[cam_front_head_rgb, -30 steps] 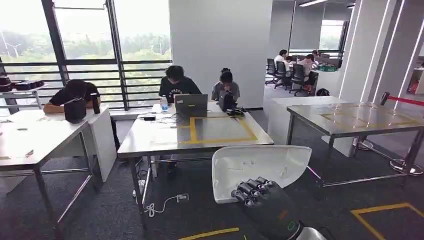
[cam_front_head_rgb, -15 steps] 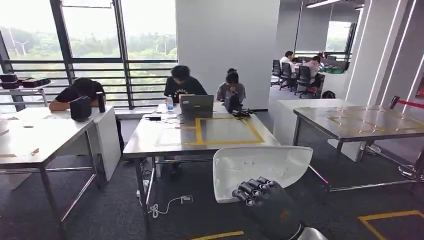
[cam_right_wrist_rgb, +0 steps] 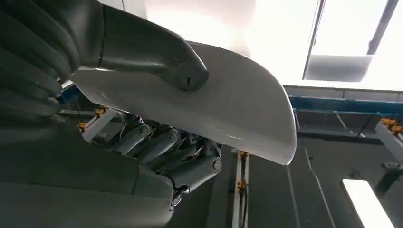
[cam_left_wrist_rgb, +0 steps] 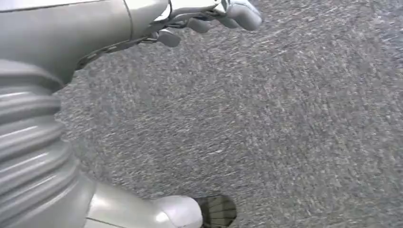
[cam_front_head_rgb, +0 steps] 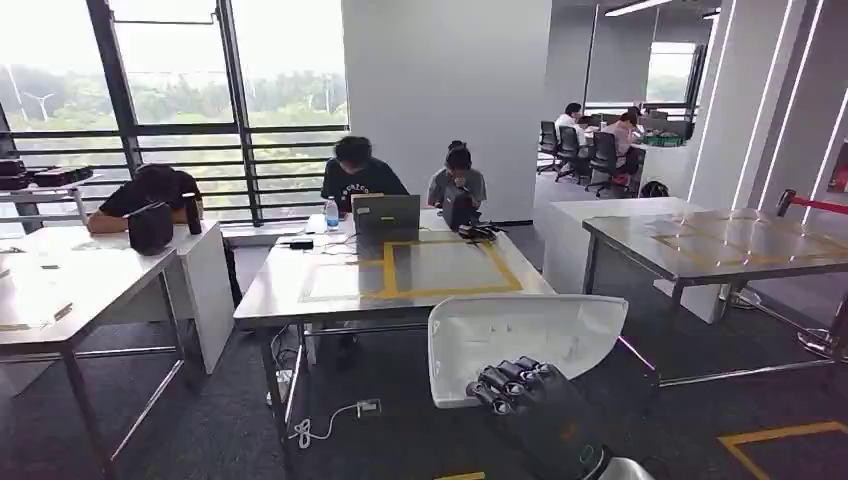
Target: Take the parts from the cabinet and place them on the table.
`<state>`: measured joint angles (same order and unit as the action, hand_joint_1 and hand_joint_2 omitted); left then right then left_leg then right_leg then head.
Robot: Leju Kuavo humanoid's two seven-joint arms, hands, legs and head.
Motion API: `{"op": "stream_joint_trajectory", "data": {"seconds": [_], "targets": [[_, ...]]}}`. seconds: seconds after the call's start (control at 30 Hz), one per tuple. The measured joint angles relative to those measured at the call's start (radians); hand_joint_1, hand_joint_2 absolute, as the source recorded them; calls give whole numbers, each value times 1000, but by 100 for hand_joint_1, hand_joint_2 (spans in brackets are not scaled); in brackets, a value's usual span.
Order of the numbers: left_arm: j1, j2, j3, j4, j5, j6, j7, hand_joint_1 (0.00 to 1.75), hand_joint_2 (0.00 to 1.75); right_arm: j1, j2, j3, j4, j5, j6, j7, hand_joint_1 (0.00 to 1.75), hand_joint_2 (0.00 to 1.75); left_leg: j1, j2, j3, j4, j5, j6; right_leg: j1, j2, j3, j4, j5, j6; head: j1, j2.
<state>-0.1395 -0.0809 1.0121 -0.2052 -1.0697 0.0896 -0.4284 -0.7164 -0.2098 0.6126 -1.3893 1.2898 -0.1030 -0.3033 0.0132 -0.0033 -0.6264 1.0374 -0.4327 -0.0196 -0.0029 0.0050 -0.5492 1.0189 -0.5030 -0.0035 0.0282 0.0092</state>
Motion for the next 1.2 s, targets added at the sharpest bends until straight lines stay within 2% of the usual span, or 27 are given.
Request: {"op": "stream_joint_trajectory", "data": {"seconds": [0.1, 0.17, 0.23, 0.27, 0.3, 0.33, 0.4, 0.43, 0.47, 0.5, 0.53, 0.57, 0.63, 0.7, 0.77, 0.8, 0.83, 0.87, 0.9, 0.97, 1.0, 1.03, 1.07, 1.1, 1.13, 1.17, 1.2], "targets": [[1, 0, 0, 0, 0, 0, 2, 0, 175, 0, 0, 0, 0, 0, 0, 0, 161, 175, 0, -3, 7, -5, -12, 25, -1, -1, 9, 4, 5, 18, 0, 0], [1, -1, 0, 0, 0, -3, 2, 0, 175, -2, 0, -1, 0, -1, -1, -1, 161, 175, 3, -4, 23, -9, -18, 38, -5, -1, -18, 59, -17, 26, 3, 0], [0, -1, 0, 0, 0, -3, 1, 0, 175, -1, 1, -2, 0, -1, -2, -1, 161, 175, 3, -4, 31, -8, -26, 45, -7, -1, -106, 203, -68, 32, 5, 0], [1, 0, 0, 0, 0, -3, 1, 0, 175, 3, 1, -2, 2, -1, -1, -1, 161, 175, 3, -4, 35, -8, -31, 45, -7, -1, -152, 264, -82, 34, 5, 0], [2, 0, 0, 0, 1, -3, 2, 0, 175, 6, 1, -2, 3, -1, -1, -1, 161, 175, 3, -4, 39, -8, -37, 44, -8, -1, -183, 293, -82, 37, 5, 0], [2, 0, 0, 0, 1, -3, 2, 0, 175, 7, 1, -2, 3, 0, 0, -1, 161, 175, 3, -4, 45, -8, -43, 43, -8, -1, -196, 281, -61, 35, 5, 0], [3, -2, 0, 0, 1, -3, 2, 0, 175, 6, 1, -2, 3, 0, 0, -2, 161, 175, 3, -5, 63, -8, -56, 38, -8, -2, -160, 164, 25, 28, 5, 0], [3, -3, 0, 0, 1, -3, 2, 0, 175, 5, 1, -2, 3, 0, 0, -2, 161, 175, 3, -5, 74, -8, -64, 34, -8, -2, -121, 68, 86, 23, 5, 0], [3, -4, 0, 1, 1, -3, 2, 0, 175, 5, 1, -2, 3, 2, 1, -2, 161, 175, 3, -4, 73, -8, -71, 29, -5, -4, -100, 10, 105, 16, 6, 0], [2, -4, 0, 1, 1, -3, 1, 0, 175, 3, 1, -2, 3, 3, 2, -2, 161, 175, 0, -6, 80, -7, -74, 22, 4, -6, -102, 2, 56, 15, 9, -2], [2, -3, 0, 0, 1, -4, 2, 0, 175, 3, 2, -2, 3, 5, 3, -2, 161, 175, 1, -5, 79, -17, -76, 14, 4, -5, -93, 5, 57, 9, 16, -2], [2, -3, 0, 0, 1, -6, 1, 0, 175, 3, 2, -2, 3, 6, 3, -2, 161, 175, -1, -4, 92, -11, -70, 6, 3, -3, -90, -6, 79, 1, 19, -2], [2, -2, 0, 0, 2, -6, 0, 0, 175, 2, 3, -2, 3, 6, 3, -2, 161, 175, -3, -3, 93, -1, -72, -4, -5, -2, -69, -8, 78, -10, 19, -1], [0, -5, 0, 1, 2, -8, -3, 0, 175, -2, 5, -2, 3, 6, 3, -1, 161, 175, -1, -1, 30, 110, -77, -13, -6, -4, -52, -11, 66, -25, 18, -2], [2, -5, 0, 1, 2, -9, -4, 0, 175, 1, 5, -2, 3, 8, 4, -2, 161, 175, -1, -1, -60, 241, -137, -15, -4, -3, -40, -11, 54, -29, 19, -2], [5, -5, 0, 1, 3, -9, -3, 0, 175, 1, 5, -2, 3, 8, 5, -2, 161, 175, -1, -1, -99, 286, -174, -14, -4, -3, -32, -11, 45, -30, 18, -1], [8, -5, 0, 1, 5, -9, -3, 0, 175, 1, 5, -2, 3, 8, 5, -4, 161, 175, -1, -1, -116, 294, -184, -12, -3, -2, -25, -11, 39, -31, 18, -1], [10, -4, 0, 1, 5, -9, -3, 0, 175, 1, 5, -2, 3, 9, 6, -5, 161, 175, -1, -1, -116, 261, -165, -10, -3, 0, -12, -11, 30, -29, 18, -2], [10, -4, 0, 1, 6, -9, -4, 0, 175, 1, 5, -2, 3, 9, 6, -5, 161, 175, -1, -1, -97, 196, -120, -8, -3, 0, 0, -11, 20, -27, 18, -1], [11, -3, 0, 1, 10, -10, -4, 0, 175, 0, 6, -2, 3, 9, 7, -5, 161, 175, -2, 0, -39, 27, 9, 0, -3, -1, 23, -11, 2, -21, 18, -2], [12, -3, 0, 1, 11, -10, -4, 0, 175, -1, 6, -2, 3, 9, 8, -5, 161, 175, -6, 2, -34, -22, 37, 4, 1, 0, 28, -4, -7, -16, 19, -3], [11, -2, 0, 2, 12, -12, -4, 0, 175, -4, 6, -1, 4, 11, 11, -5, 161, 175, -8, 3, -29, -6, -6, 9, 2, 3, 29, -8, -16, -7, 24, -3], [11, -2, 0, 1, 12, -12, -4, 0, 175, -6, 8, -1, 4, 13, 15, -5, 161, 175, -10, 1, -18, -10, 2, 16, 2, 2, 37, -11, -24, 2, 26, -3], [12, -2, 0, 0, 12, -13, -4, 0, 175, -7, 8, -1, 4, 14, 15, -5, 161, 175, -7, -1, -20, -17, 12, 25, 3, 2, 43, 5, -12, 7, 29, -3], [12, -2, 0, 1, 12, -14, -4, 0, 175, -12, 8, -1, 4, 15, 16, -5, 161, 175, -6, -4, 3, -17, 10, 33, 2, 2, 49, 10, -17, 11, 29, -3], [11, -2, 0, 0, 12, -15, -4, 0, 175, -15, 8, -1, 4, 16, 18, -5, 161, 175, -3, -3, 15, -20, 7, 39, -1, 0, 43, 30, -25, 14, 30, -3], [10, -2, 0, 0, 12, -16, -4, 0, 175, -22, 8, -1, 4, 15, 18, -5, 161, 175, -3, -4, 22, -19, 3, 43, -2, -1, 18, 79, -38, 20, 32, -3]]}}
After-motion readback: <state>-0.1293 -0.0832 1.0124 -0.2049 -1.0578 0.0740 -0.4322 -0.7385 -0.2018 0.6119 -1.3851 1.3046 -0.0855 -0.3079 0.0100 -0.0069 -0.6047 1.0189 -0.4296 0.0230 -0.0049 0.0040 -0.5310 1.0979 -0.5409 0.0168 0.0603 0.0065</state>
